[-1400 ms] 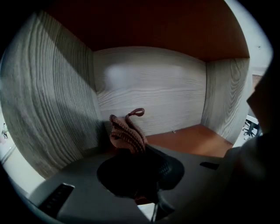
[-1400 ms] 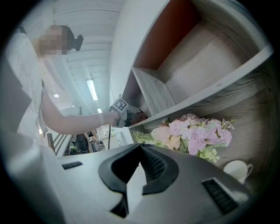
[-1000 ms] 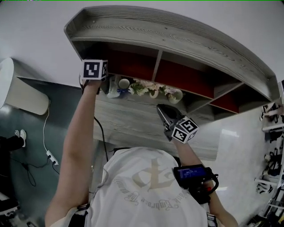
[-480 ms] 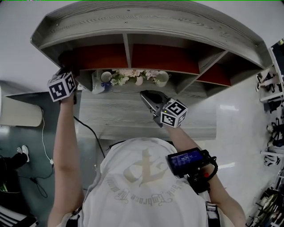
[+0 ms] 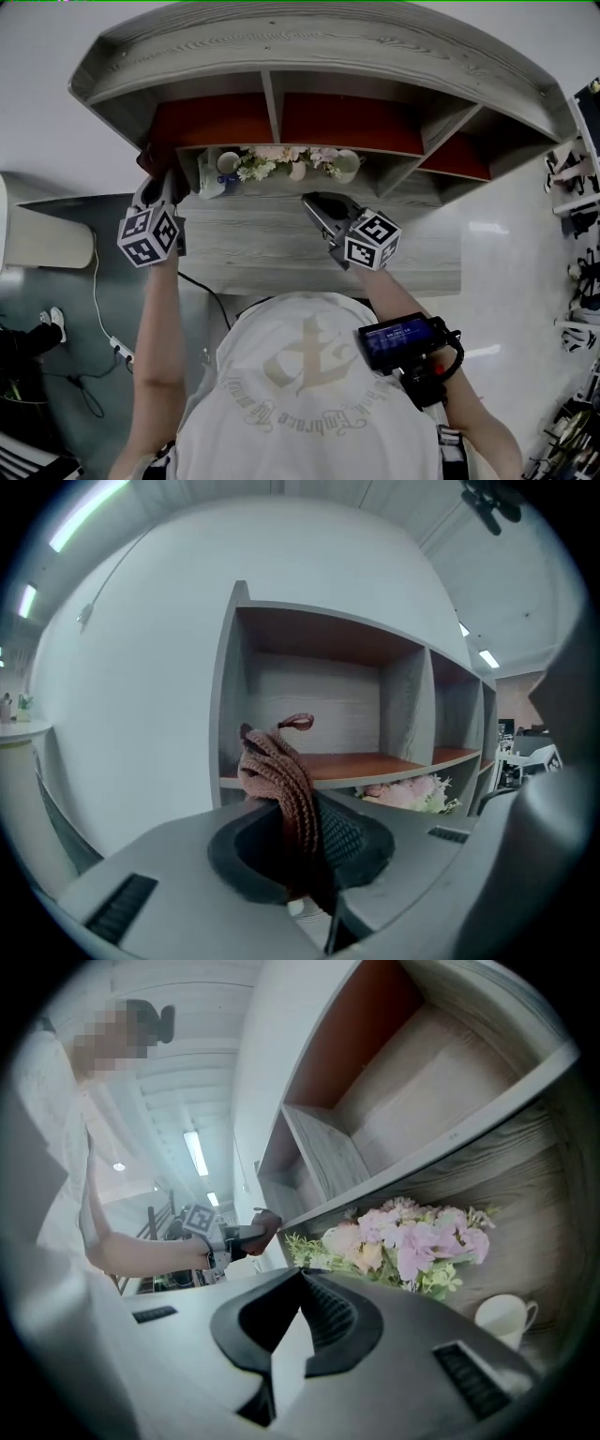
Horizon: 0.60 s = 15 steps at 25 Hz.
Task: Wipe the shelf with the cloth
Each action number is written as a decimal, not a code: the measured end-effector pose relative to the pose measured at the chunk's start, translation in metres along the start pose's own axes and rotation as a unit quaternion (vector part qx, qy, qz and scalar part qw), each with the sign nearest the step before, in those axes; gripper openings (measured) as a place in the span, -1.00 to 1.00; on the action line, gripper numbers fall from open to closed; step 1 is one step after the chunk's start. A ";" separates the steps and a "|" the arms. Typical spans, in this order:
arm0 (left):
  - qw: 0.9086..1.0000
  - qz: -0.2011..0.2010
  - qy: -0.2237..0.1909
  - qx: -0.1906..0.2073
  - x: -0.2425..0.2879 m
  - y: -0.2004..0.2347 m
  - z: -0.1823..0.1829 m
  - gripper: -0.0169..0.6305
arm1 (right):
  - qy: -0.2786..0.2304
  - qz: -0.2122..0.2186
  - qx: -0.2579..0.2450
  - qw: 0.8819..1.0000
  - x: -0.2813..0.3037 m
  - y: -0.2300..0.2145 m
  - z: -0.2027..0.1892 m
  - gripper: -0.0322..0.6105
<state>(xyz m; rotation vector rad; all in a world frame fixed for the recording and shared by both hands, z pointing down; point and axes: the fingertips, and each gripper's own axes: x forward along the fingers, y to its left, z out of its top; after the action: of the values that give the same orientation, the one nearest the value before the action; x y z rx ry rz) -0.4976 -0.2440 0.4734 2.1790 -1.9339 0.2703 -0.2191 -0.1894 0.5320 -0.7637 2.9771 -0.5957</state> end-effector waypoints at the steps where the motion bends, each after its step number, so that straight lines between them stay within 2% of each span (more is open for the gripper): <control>1: 1.000 -0.008 -0.004 -0.003 -0.002 -0.008 -0.003 -0.75 | 0.000 -0.001 0.000 1.000 0.000 -0.001 0.000 -0.89; 8: 0.997 -0.066 -0.019 -0.029 -0.022 -0.068 -0.028 -0.75 | 0.001 -0.012 0.001 1.000 -0.012 -0.001 -0.008 -0.89; 15: 0.994 -0.095 -0.032 -0.051 -0.032 -0.101 -0.046 -0.75 | -0.004 -0.038 0.003 0.999 -0.037 -0.010 -0.016 -0.89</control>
<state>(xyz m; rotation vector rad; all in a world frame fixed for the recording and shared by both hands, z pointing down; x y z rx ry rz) -0.4008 -0.1890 0.5049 2.3079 -1.7144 0.0705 -0.1836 -0.1751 0.5473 -0.8815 2.9488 -0.6013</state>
